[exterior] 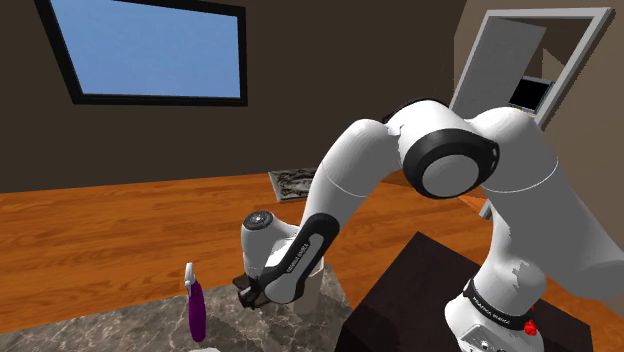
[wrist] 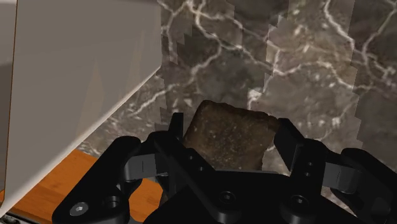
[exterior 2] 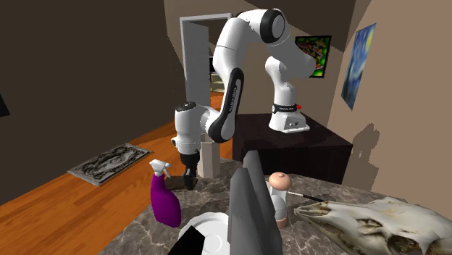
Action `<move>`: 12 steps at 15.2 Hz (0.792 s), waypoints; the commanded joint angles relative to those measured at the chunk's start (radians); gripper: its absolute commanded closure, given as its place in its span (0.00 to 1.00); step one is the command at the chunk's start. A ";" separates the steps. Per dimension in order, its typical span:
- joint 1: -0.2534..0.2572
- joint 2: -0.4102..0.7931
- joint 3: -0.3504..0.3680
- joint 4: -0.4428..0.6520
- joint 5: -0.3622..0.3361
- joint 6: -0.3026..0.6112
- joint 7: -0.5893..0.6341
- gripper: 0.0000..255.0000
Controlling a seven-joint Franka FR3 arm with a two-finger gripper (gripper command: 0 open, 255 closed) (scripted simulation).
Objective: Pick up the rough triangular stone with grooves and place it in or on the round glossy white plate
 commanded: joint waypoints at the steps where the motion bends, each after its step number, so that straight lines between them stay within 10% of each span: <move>1: 0.003 -0.025 -0.003 -0.012 -0.002 -0.013 0.001 1.00; 12: 0.021 -0.169 -0.025 -0.075 -0.017 -0.095 0.005 1.00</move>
